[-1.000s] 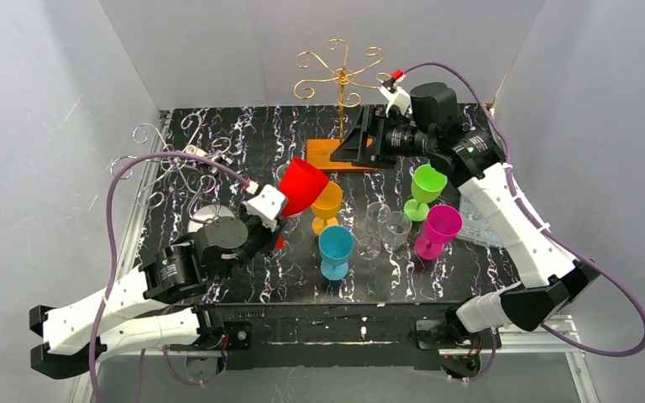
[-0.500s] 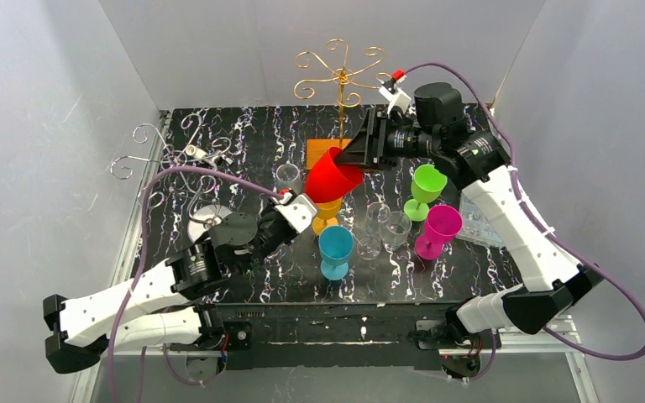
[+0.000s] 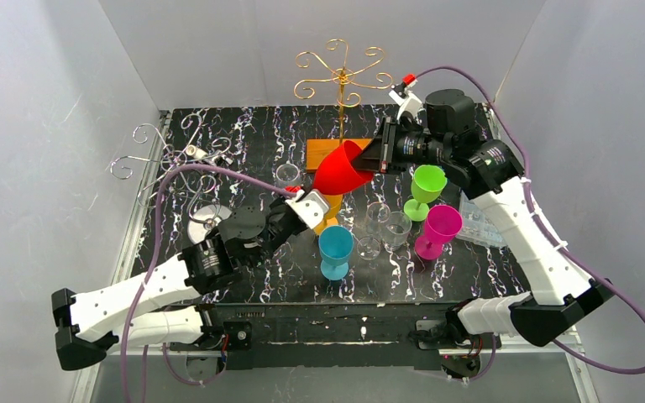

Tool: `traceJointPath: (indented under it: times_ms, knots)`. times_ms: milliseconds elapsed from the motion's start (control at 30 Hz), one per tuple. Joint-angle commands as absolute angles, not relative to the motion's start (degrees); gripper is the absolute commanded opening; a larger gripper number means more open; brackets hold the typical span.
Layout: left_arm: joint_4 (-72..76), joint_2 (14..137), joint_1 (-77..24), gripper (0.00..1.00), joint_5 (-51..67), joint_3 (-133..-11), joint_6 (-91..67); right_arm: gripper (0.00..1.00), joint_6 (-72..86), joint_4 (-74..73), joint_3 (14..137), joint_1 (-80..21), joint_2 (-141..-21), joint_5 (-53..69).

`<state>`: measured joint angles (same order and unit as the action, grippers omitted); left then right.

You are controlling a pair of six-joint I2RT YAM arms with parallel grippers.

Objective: Take the wine glass off the wine glass rack
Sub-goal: Place the wine glass at the center of the board.

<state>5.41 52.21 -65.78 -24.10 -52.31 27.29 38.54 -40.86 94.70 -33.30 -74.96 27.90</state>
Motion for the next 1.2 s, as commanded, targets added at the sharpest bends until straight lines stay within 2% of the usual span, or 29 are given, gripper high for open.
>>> traceJointPath:
  times_ms: [0, 67, 133, 167, 200, 267, 500, 733, 967, 1167]
  knots:
    - [7.13, 53.55, -65.22, 0.10, -25.21, -54.87, 26.85, 0.01, 38.48, -39.37, 96.80, -33.57, -73.67, 27.24]
    - [7.01, 53.85, -65.26, 0.31, -26.28, -55.65, 26.08, 0.01, 37.75, -40.22, 98.45, -33.57, -73.97, 24.50]
    - [5.11, 54.19, -65.22, 0.67, -27.06, -57.10, 24.22, 0.01, 37.04, -41.42, 100.15, -33.50, -74.36, 21.01]
    - [2.67, 54.54, -65.15, 0.78, -27.43, -58.40, 23.00, 0.01, 36.45, -42.44, 101.30, -33.38, -74.73, 18.68]
    - [0.87, 55.17, -65.15, 0.88, -28.25, -59.81, 22.08, 0.01, 35.66, -44.49, 102.82, -33.33, -75.22, 16.22]
    - [-4.47, 56.48, -65.20, 0.98, -29.39, -62.53, 19.93, 0.01, 34.01, -47.53, 106.30, -33.03, -76.45, 10.86]
    - [-11.49, 55.69, -65.13, 0.98, -29.75, -67.46, 14.90, 0.01, 30.17, -54.46, 113.11, -31.66, -80.69, -3.49]
    - [-21.90, 56.65, -65.17, 0.98, -32.54, -75.22, 7.78, 0.01, 27.48, -58.95, 116.66, -29.79, -84.08, -11.12]
    - [-32.50, 60.14, -63.81, 0.98, -41.32, -83.05, -4.65, 0.01, 25.42, -59.80, 114.36, -27.45, -87.06, -16.82]
    - [-46.76, 65.29, -52.21, 0.98, -27.71, -92.12, -18.16, 0.01, 24.08, -57.09, 110.75, -27.07, -90.21, -19.48]
